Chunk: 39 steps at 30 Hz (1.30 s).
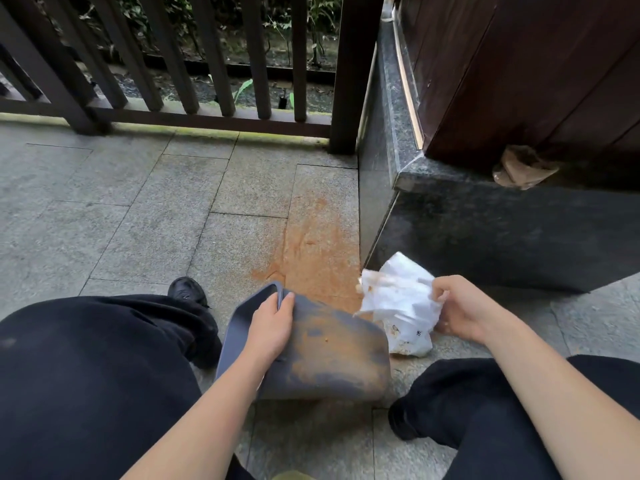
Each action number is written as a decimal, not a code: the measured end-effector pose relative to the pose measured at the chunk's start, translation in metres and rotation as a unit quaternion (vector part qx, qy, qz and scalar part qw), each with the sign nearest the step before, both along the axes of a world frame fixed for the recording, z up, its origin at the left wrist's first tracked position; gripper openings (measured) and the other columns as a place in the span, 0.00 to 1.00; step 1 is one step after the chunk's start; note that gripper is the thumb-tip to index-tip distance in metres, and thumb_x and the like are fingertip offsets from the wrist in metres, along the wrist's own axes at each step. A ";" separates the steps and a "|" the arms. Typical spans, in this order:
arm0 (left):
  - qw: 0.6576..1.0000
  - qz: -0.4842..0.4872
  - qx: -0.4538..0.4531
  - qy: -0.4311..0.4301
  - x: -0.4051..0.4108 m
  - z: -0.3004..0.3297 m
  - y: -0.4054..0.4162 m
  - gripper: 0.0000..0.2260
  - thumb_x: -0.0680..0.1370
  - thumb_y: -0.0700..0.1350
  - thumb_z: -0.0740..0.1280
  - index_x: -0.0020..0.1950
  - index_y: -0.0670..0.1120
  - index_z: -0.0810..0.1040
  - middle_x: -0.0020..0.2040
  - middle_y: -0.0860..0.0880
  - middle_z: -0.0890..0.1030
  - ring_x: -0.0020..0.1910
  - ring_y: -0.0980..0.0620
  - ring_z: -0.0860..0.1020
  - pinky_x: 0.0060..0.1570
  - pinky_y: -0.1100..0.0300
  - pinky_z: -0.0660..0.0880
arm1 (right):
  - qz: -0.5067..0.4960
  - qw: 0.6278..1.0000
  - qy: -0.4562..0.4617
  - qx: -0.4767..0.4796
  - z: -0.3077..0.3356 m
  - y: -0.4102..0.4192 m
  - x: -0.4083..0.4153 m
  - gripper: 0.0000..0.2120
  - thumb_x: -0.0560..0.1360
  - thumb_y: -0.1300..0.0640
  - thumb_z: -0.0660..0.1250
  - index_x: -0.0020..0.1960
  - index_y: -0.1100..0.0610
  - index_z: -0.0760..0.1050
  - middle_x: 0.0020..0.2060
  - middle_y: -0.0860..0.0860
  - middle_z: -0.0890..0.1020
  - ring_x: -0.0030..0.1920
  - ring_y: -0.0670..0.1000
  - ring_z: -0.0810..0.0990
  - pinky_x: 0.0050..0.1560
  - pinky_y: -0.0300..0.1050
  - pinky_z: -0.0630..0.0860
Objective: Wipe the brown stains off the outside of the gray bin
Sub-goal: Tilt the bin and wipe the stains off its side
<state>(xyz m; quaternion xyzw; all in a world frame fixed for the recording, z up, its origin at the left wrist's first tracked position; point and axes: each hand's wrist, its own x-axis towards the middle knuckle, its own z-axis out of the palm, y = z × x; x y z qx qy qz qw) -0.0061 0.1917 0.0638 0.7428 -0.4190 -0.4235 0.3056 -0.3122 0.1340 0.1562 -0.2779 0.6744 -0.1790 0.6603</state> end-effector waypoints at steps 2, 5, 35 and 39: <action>1.000 0.001 0.011 0.005 0.001 0.001 -0.001 0.18 0.83 0.55 0.58 0.40 0.44 0.70 0.35 0.50 0.75 0.37 0.48 0.74 0.39 0.52 0.68 | -0.008 0.998 -0.044 0.035 -0.011 0.002 0.004 0.22 0.61 0.58 0.67 0.55 0.59 0.75 0.44 0.55 0.82 0.43 0.55 0.79 0.48 0.49 0.74; 0.993 0.030 0.089 0.069 0.004 0.004 -0.008 0.10 0.77 0.50 0.62 0.39 0.48 0.67 0.34 0.49 0.70 0.34 0.48 0.68 0.38 0.53 0.62 | -0.022 0.997 -0.044 0.055 -0.027 0.006 0.014 0.20 0.65 0.50 0.75 0.54 0.56 0.79 0.42 0.54 0.86 0.41 0.54 0.84 0.44 0.47 0.76; 0.996 -0.027 0.001 -0.087 0.000 -0.001 -0.002 0.12 0.84 0.53 0.59 0.56 0.44 0.67 0.41 0.54 0.75 0.41 0.49 0.76 0.32 0.74 0.65 | 0.219 0.925 0.259 -0.169 -0.142 0.051 0.087 0.29 0.76 0.66 0.52 0.73 0.45 0.63 0.64 0.52 0.70 0.69 0.58 0.64 0.62 0.57 0.71; 0.995 -0.038 -0.032 -0.087 -0.003 0.001 -0.001 0.26 0.84 0.49 0.59 0.80 0.46 0.54 0.58 0.46 0.77 0.57 0.41 0.74 0.38 0.64 0.60 | 0.231 0.926 0.244 -0.172 -0.146 0.049 0.090 0.23 0.81 0.57 0.50 0.75 0.45 0.63 0.65 0.50 0.71 0.70 0.56 0.62 0.65 0.54 0.68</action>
